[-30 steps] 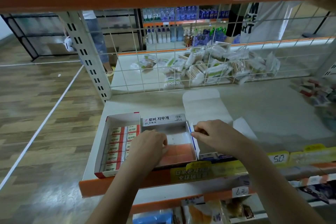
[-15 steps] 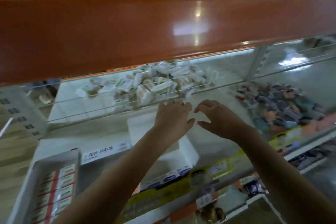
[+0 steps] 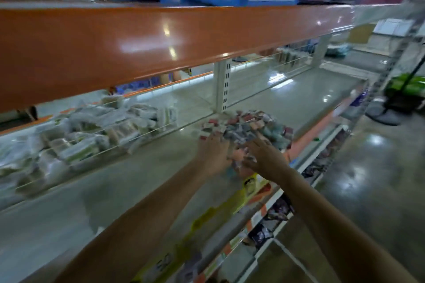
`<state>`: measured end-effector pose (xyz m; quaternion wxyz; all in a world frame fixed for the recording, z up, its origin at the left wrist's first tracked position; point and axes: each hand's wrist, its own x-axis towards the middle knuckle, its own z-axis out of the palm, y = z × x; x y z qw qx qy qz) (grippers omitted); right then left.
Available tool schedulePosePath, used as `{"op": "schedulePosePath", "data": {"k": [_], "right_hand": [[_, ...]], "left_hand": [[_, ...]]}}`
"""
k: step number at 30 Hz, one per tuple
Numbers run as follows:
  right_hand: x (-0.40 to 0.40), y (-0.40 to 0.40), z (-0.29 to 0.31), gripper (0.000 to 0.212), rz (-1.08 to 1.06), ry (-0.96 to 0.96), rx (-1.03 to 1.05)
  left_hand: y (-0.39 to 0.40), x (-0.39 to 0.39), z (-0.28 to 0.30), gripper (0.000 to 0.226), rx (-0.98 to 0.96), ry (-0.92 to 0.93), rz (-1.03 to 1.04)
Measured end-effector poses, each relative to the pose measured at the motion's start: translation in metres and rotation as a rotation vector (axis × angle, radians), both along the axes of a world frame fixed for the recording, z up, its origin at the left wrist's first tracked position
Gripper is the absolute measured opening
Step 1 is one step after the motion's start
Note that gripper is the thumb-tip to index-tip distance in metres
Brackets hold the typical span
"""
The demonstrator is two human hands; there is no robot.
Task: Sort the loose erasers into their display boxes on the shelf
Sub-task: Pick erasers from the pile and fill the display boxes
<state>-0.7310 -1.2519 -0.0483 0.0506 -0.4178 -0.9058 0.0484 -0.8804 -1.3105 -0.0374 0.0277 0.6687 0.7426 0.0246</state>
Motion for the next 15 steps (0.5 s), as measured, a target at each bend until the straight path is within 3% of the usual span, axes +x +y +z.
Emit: {"op": "schedulePosePath", "data": {"k": [5,15], "right_hand": [[0.027,0.037,-0.010,0.041,-0.162,0.064,-0.038],[0.032,0.055,-0.031,0.034,-0.097,0.114,0.029]], "left_hand": [[0.046,0.017,-0.012,0.045,0.008,-0.092,0.009],[0.085,0.012,-0.028,0.043,-0.009,-0.070,0.073]]}}
